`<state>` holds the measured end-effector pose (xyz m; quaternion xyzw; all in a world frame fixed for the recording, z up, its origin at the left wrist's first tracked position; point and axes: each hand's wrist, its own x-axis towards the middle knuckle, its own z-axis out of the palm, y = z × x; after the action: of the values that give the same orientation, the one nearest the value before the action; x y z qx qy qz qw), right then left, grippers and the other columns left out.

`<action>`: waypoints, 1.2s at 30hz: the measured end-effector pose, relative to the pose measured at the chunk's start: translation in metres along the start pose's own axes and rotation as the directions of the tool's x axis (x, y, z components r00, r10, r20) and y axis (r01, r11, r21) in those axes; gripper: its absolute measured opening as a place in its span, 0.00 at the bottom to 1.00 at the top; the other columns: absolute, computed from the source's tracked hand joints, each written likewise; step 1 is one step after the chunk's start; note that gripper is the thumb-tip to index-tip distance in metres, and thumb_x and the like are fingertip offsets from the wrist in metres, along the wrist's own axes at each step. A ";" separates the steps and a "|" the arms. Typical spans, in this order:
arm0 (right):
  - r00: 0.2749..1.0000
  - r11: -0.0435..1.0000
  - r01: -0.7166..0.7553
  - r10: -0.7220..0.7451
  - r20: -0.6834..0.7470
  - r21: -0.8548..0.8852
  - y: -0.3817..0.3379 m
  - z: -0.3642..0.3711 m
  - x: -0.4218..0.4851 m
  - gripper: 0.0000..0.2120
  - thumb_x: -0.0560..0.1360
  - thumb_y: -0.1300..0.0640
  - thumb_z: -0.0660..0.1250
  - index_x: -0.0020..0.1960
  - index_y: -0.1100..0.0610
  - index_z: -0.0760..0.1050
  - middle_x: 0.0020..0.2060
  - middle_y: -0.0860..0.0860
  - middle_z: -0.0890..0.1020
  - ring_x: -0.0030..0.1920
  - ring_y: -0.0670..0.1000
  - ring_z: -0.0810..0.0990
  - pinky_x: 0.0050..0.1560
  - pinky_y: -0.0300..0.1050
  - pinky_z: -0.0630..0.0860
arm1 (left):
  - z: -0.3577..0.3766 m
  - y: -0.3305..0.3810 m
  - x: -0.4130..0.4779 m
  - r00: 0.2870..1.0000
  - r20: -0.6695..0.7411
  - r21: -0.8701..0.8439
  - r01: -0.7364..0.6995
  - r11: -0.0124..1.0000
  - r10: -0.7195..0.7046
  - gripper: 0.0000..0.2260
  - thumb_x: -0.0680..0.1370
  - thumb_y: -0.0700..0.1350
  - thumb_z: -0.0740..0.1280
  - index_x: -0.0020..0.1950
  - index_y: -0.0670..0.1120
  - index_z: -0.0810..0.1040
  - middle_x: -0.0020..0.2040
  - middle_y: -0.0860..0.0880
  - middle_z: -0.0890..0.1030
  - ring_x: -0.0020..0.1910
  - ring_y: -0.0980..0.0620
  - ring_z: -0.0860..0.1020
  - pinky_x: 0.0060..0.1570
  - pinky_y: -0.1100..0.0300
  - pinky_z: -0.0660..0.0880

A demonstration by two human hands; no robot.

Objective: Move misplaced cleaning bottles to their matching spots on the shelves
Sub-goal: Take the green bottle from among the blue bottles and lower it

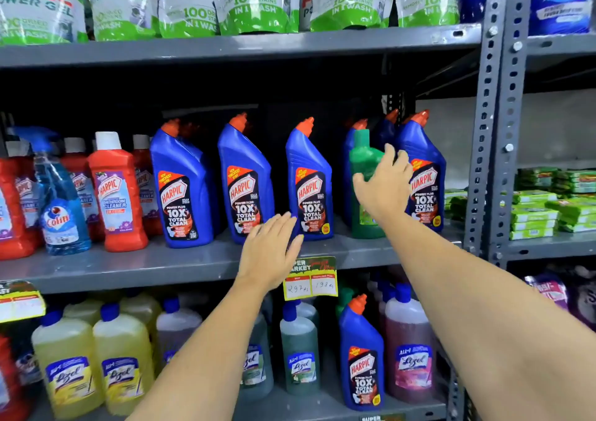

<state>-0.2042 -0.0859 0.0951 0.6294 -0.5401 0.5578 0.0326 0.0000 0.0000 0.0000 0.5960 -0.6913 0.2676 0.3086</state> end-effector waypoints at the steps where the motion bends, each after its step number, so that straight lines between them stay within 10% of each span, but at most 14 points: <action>1: 0.999 0.999 -0.043 0.042 0.019 0.025 0.002 -0.001 0.003 0.39 0.71 0.50 0.69 0.76 0.59 0.55 0.73 0.62 0.62 0.72 0.65 0.62 0.64 0.61 0.68 | 0.004 -0.002 -0.007 0.999 0.029 -0.024 0.022 0.999 -0.021 0.27 0.80 0.58 0.50 0.69 0.43 0.74 0.67 0.46 0.76 0.66 0.47 0.73 0.62 0.48 0.70; 10: 0.915 0.952 -0.291 0.249 0.317 0.093 0.036 0.019 -0.006 0.51 0.64 0.41 0.78 0.74 0.60 0.54 0.68 0.61 0.70 0.66 0.64 0.72 0.61 0.59 0.71 | 0.018 -0.014 -0.026 0.991 0.034 0.186 -0.134 0.973 0.130 0.22 0.80 0.54 0.52 0.59 0.42 0.80 0.57 0.45 0.82 0.54 0.45 0.80 0.50 0.51 0.76; 20: 0.960 0.962 -0.228 0.196 0.198 0.151 0.043 0.011 -0.016 0.43 0.60 0.38 0.79 0.63 0.61 0.66 0.59 0.58 0.79 0.58 0.62 0.78 0.52 0.54 0.74 | 0.022 -0.011 -0.028 0.993 -0.007 0.145 -0.112 0.983 0.114 0.21 0.80 0.53 0.54 0.59 0.41 0.80 0.56 0.43 0.83 0.55 0.44 0.80 0.49 0.50 0.75; 30: 0.982 0.804 -0.113 0.182 -0.060 0.584 0.054 -0.039 -0.088 0.37 0.58 0.43 0.81 0.62 0.53 0.72 0.49 0.40 0.80 0.48 0.36 0.80 0.54 0.34 0.75 | 0.024 -0.013 -0.031 0.991 -0.054 0.084 -0.117 0.990 0.121 0.20 0.80 0.53 0.56 0.60 0.41 0.79 0.57 0.43 0.82 0.54 0.44 0.80 0.49 0.49 0.74; 36: 0.982 0.721 -0.147 0.188 0.012 0.677 0.063 -0.050 -0.179 0.33 0.59 0.51 0.82 0.58 0.57 0.74 0.49 0.44 0.82 0.47 0.34 0.80 0.50 0.29 0.74 | 0.023 -0.008 -0.046 0.977 -0.202 -0.052 -0.088 0.995 0.075 0.23 0.81 0.44 0.63 0.75 0.41 0.63 0.76 0.40 0.62 0.59 0.44 0.74 0.57 0.50 0.71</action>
<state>-0.2456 0.0353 -0.0536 0.5307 -0.3543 0.7339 -0.2328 0.0098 0.0124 -0.0493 0.5278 -0.6886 0.3172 0.3830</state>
